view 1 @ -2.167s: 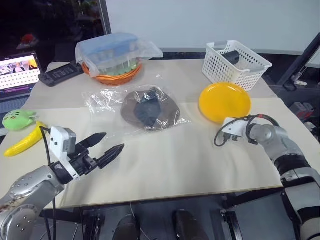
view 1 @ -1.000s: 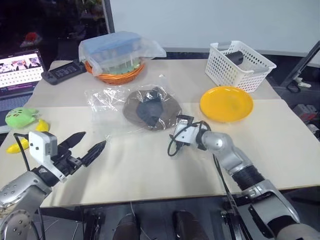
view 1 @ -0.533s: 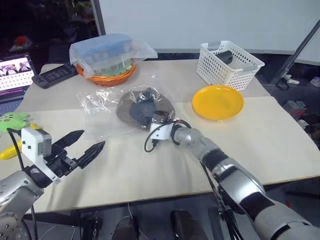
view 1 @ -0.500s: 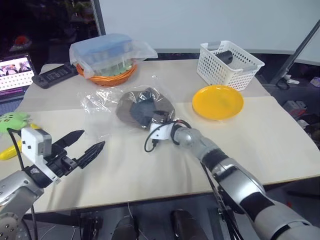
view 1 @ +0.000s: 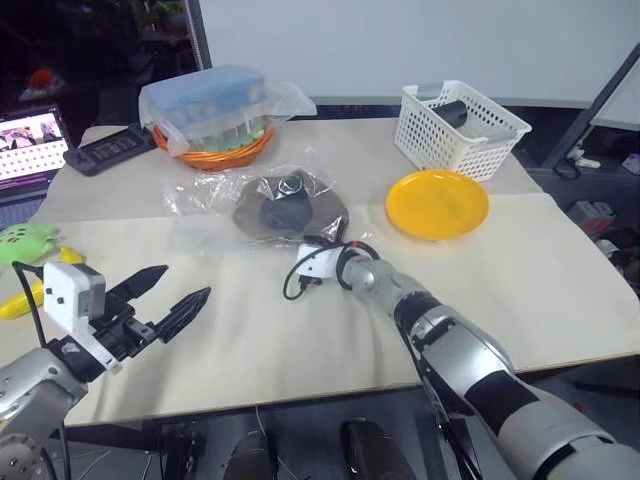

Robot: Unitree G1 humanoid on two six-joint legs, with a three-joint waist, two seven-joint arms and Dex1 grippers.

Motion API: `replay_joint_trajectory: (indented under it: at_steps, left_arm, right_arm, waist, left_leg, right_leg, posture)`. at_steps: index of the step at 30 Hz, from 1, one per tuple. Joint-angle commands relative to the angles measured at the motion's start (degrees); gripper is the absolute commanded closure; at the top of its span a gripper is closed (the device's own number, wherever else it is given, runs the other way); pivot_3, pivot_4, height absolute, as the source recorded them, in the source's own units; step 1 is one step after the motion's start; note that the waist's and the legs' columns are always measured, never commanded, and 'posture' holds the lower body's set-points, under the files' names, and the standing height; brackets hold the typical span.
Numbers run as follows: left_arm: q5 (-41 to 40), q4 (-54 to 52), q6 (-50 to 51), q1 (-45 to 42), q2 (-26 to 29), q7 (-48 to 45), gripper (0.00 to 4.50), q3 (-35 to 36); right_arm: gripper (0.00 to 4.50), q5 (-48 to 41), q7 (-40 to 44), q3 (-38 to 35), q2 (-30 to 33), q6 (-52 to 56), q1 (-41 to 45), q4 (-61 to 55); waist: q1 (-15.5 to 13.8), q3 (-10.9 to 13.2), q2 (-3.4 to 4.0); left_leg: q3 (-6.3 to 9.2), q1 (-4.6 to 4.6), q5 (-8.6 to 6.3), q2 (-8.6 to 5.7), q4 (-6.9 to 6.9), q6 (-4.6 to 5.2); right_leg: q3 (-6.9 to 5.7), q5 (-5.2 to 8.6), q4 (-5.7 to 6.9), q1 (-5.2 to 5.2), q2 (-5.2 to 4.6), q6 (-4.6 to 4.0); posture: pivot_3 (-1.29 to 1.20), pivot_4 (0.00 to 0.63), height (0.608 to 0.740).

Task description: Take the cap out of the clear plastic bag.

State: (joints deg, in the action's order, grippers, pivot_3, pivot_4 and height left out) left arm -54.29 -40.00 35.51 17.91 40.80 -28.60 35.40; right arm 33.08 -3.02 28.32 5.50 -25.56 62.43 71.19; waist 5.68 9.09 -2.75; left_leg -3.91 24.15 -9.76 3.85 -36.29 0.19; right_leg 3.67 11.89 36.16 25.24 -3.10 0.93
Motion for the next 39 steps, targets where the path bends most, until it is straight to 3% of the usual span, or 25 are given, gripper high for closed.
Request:
replay_joint_trajectory:
  at_steps: [1, 5, 8, 13, 16, 19, 20, 22, 25, 29, 33, 35, 39]
  left_arm:
    - [-0.9, -1.9, -0.8, 0.5, -0.4, 0.2, 0.00, 1.9]
    - [-0.6, -1.8, -1.1, 0.8, -0.7, 0.1, 0.00, 1.8]
    - [-0.4, -1.3, -1.3, 0.5, -0.7, -0.1, 0.00, 1.6]
    - [-0.4, -1.1, -1.1, 0.1, -0.4, -0.2, 0.00, 1.5]
    - [-0.5, -0.9, -0.8, -0.2, 0.0, -0.5, 0.00, 1.5]
    - [-0.8, -1.0, -0.5, -0.5, 0.3, -0.3, 0.00, 1.6]
    - [-0.9, -1.1, -0.4, -0.6, 0.4, -0.2, 0.00, 1.7]
    - [-1.1, -1.4, -0.2, -0.4, 0.4, -0.1, 0.00, 1.7]
    - [-1.4, -1.4, 0.1, -0.3, 0.7, -0.2, 0.00, 1.7]
    - [-2.0, -1.2, 0.6, -1.1, 1.4, -0.3, 0.00, 1.2]
    - [-2.5, -1.2, 1.3, -2.0, 1.9, -0.1, 0.00, 0.7]
    - [-2.6, -1.1, 1.5, -2.3, 2.0, 0.0, 0.00, 0.5]
    - [-4.3, -2.0, 2.4, -2.5, 2.8, 0.0, 0.00, 0.4]
  right_arm:
    - [4.41, -0.8, -4.2, -2.0, 1.9, -3.5, 2.4, -2.5]
    - [4.41, 1.4, -6.8, -0.3, 5.3, -12.1, 4.1, -4.9]
    - [4.41, 3.7, -5.1, 2.8, 8.5, -26.6, 5.6, -6.6]
    - [4.41, 11.9, -12.4, 6.8, 13.1, -45.3, 8.6, -12.8]
    - [4.41, 20.6, -20.1, 10.1, 14.6, -49.6, 9.5, -14.4]
    - [4.41, 31.9, -33.1, 16.8, 15.1, -45.0, 11.8, -11.8]
    - [4.11, 35.1, -37.2, 19.4, 14.8, -42.2, 12.9, -9.5]
    - [3.67, 38.9, -41.6, 23.2, 13.6, -35.8, 14.7, -3.6]
    - [2.65, 41.5, -44.8, 26.3, 12.2, -26.9, 16.3, 2.6]
    - [1.24, 40.9, -41.4, 26.4, 11.4, -13.0, 17.5, 7.6]
    - [0.01, 37.3, -36.0, 23.4, 11.9, -5.8, 17.7, 9.0]
    - [0.01, 34.5, -30.4, 21.0, 11.9, -2.1, 17.5, 9.4]
    - [0.01, 21.6, -8.8, 9.7, 12.7, 4.2, 16.7, 9.8]
  waist:
    - [0.0, 0.0, 0.00]
    - [-0.1, 0.0, 0.01]
    - [0.0, 0.0, 0.00]
    - [0.2, 0.0, 0.00]
    - [0.1, 0.0, 0.00]
    - [0.0, 0.0, -0.01]
    - [0.0, 0.0, -0.02]
    - [-0.1, 0.0, -0.02]
    - [0.0, 0.0, -0.02]
    - [-0.1, 0.0, -0.02]
    - [-0.1, 0.0, -0.02]
    - [0.0, 0.0, -0.02]
    - [0.0, 0.0, -0.02]
  left_leg:
    - [0.01, 0.00, 0.00, 0.00, 0.02, 0.00]
    - [0.02, 0.08, 0.00, -0.02, 0.06, 0.00]
    - [0.02, 0.11, 0.00, -0.03, 0.13, 0.00]
    - [0.01, 0.05, 0.00, -0.02, 0.38, 0.01]
    - [0.04, 0.10, 0.00, -0.01, 0.46, 0.00]
    - [0.04, 0.10, 0.00, -0.03, 0.44, 0.00]
    - [0.02, 0.10, 0.01, -0.06, 0.41, -0.01]
    - [-0.01, 0.13, 0.04, -0.11, 0.40, -0.05]
    - [-0.01, 0.12, 0.07, -0.13, 0.37, -0.10]
    - [0.03, 0.11, 0.07, -0.11, 0.37, -0.09]
    - [0.05, 0.13, 0.07, -0.08, 0.39, -0.08]
    - [0.06, 0.12, 0.07, -0.07, 0.39, -0.08]
    - [0.10, 0.11, 0.07, -0.04, 0.39, -0.08]
  right_leg:
    - [-0.01, 0.02, 0.00, 0.00, 0.00, -0.02]
    - [-0.02, 0.07, -0.03, 0.07, 0.00, -0.02]
    - [-0.02, 0.10, -0.07, 0.10, 0.00, -0.01]
    - [0.00, 0.05, -0.04, 0.21, 0.02, 0.21]
    - [-0.01, 0.09, 0.03, 0.31, 0.04, 0.24]
    - [-0.01, 0.14, 0.03, 0.33, 0.00, 0.15]
    - [0.01, 0.33, 0.06, 0.34, -0.06, -0.21]
    - [0.03, 0.31, 0.08, 0.39, -0.11, -0.24]
    - [0.05, 0.28, 0.12, 0.39, -0.13, -0.29]
    - [0.02, 0.28, 0.18, 0.38, -0.10, -0.28]
    - [-0.02, 0.27, 0.17, 0.39, -0.05, -0.25]
    - [-0.02, 0.05, 0.16, 0.37, -0.03, 0.13]
    - [-0.03, 0.01, 0.12, 0.31, 0.04, 0.22]
  posture:
    - [0.00, 0.150, 0.740]
    - [0.00, 0.150, 0.740]
    - [0.00, 0.150, 0.740]
    - [0.00, 0.150, 0.740]
    - [0.00, 0.150, 0.740]
    - [0.00, 0.150, 0.740]
    - [0.00, 0.150, 0.740]
    - [0.00, 0.150, 0.740]
    - [0.00, 0.150, 0.740]
    - [0.00, 0.150, 0.740]
    - [0.00, 0.150, 0.740]
    - [0.00, 0.150, 0.740]
    - [0.00, 0.150, 0.740]
